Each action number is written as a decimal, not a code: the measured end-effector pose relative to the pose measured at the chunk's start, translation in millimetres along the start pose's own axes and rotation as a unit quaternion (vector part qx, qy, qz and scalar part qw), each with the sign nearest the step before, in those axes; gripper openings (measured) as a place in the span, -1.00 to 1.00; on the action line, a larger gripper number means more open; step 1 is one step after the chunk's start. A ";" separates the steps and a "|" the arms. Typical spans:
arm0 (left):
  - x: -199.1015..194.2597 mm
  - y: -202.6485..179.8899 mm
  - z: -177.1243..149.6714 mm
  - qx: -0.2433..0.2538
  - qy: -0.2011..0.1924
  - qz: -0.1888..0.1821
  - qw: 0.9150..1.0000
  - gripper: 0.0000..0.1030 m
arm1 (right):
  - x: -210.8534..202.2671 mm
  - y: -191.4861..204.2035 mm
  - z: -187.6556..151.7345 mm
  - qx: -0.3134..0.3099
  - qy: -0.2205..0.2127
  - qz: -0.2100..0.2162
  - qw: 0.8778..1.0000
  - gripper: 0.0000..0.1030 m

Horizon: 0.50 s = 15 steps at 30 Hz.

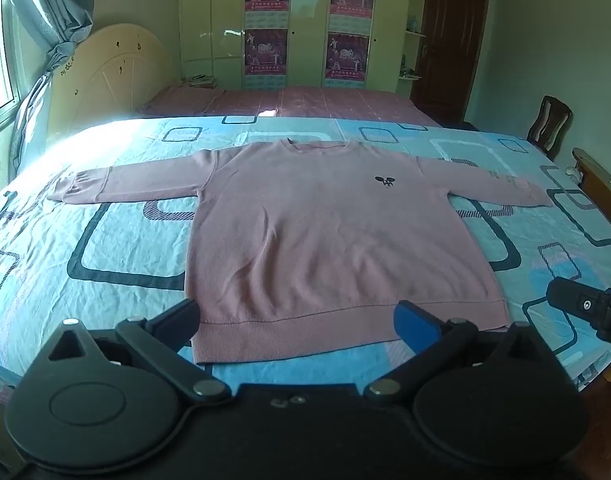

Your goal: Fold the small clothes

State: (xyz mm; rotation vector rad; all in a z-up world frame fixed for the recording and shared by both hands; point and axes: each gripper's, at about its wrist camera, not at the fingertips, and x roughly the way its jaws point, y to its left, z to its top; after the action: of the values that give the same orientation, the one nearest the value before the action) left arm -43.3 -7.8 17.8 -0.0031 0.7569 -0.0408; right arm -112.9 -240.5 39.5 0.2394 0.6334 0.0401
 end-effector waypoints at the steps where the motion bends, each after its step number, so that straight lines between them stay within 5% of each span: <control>1: 0.3 -0.1 -0.2 -0.001 0.000 0.000 1.000 1.00 | 0.0 0.2 0.3 0.000 0.000 0.000 1.000 1.00; 15: 4.2 6.0 0.9 0.000 -0.001 0.003 1.000 1.00 | 8.3 1.7 -3.0 0.001 -0.004 0.002 1.000 1.00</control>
State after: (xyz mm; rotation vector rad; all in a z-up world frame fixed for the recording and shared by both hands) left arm -39.3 -1.9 15.4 -0.0013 0.7545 -0.0349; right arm -107.9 -237.3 32.8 0.2424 0.6242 0.0413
